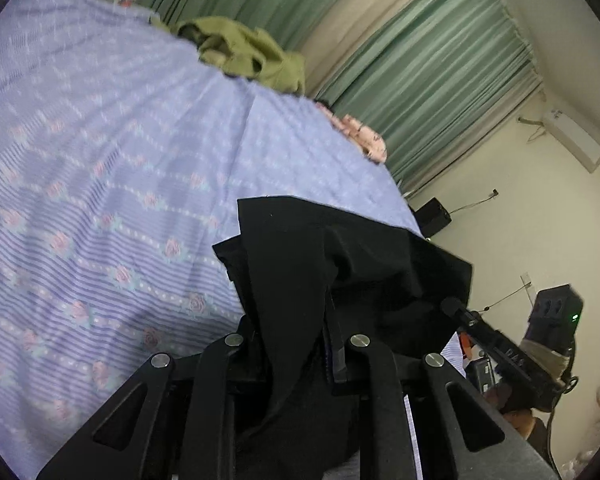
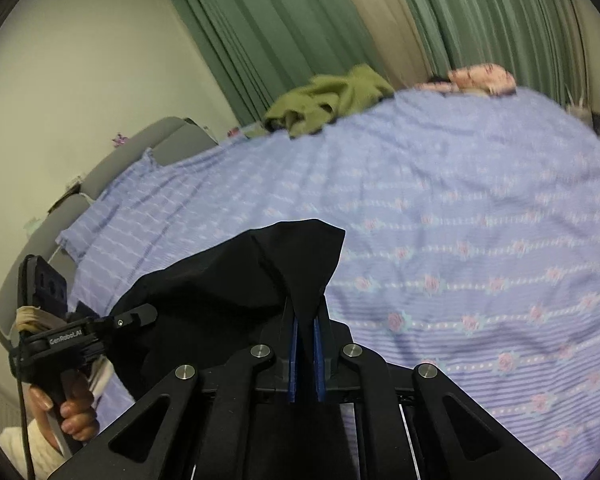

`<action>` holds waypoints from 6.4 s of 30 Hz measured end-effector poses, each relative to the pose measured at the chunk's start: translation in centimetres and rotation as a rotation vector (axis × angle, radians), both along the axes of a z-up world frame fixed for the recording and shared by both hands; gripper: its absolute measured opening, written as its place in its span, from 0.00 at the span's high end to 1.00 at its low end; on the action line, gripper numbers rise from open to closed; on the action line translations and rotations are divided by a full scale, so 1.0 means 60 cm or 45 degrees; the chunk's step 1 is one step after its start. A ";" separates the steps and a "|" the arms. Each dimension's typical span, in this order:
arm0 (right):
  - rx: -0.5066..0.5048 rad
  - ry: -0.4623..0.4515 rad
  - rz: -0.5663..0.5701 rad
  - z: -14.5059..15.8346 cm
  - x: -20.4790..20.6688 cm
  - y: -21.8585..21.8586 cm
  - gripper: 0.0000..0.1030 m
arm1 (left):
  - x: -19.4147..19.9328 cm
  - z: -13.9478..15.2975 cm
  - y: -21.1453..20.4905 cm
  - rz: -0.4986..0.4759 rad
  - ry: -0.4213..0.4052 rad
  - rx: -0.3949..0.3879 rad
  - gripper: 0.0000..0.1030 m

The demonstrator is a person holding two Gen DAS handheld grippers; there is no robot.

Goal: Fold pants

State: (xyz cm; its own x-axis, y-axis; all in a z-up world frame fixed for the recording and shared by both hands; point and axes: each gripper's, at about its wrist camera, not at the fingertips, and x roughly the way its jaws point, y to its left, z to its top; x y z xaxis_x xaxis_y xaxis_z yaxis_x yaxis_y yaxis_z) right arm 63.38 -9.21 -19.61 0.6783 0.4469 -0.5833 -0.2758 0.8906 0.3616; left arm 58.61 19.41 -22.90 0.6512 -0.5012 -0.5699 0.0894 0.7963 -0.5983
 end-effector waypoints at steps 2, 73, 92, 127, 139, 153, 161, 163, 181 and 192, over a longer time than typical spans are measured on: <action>-0.015 -0.046 0.012 0.040 -0.019 0.009 0.92 | -0.019 0.034 0.010 -0.001 -0.034 0.001 0.82; 0.042 -0.401 0.296 0.462 -0.377 0.810 0.92 | -0.521 0.467 0.824 0.248 -0.376 0.250 0.83; -0.048 0.058 0.205 0.253 -0.146 0.911 0.92 | -0.286 0.244 0.920 0.179 -0.003 0.223 0.82; -0.369 0.179 0.073 0.154 -0.090 0.950 0.37 | -0.188 0.202 0.973 0.372 0.161 0.614 0.23; -0.356 -0.132 0.055 0.316 -0.283 0.847 0.13 | -0.371 0.375 0.796 0.288 -0.165 0.882 0.00; -0.308 -0.269 -0.096 0.409 -0.573 0.626 0.08 | -0.636 0.453 0.520 0.310 -0.429 1.070 0.00; -0.303 -0.258 -0.139 0.413 -0.725 0.499 0.08 | -0.758 0.462 0.384 0.216 -0.455 1.011 0.00; -0.319 -0.252 -0.156 0.413 -0.753 0.475 0.08 | -0.781 0.462 0.359 0.207 -0.456 1.004 0.00; -0.403 -0.306 -0.258 0.441 -0.912 0.339 0.08 | -0.896 0.465 0.239 0.166 -0.370 0.842 0.00; -0.381 -0.304 -0.262 0.440 -0.926 0.315 0.08 | -0.906 0.469 0.222 0.193 -0.355 0.778 0.00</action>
State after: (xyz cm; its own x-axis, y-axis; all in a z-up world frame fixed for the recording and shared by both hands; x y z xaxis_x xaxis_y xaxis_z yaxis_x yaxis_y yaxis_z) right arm 7.81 9.69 6.79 0.8672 0.1237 -0.4823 -0.1266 0.9916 0.0268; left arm 4.26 32.74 5.25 0.8521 -0.0347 -0.5222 0.0355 0.9993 -0.0084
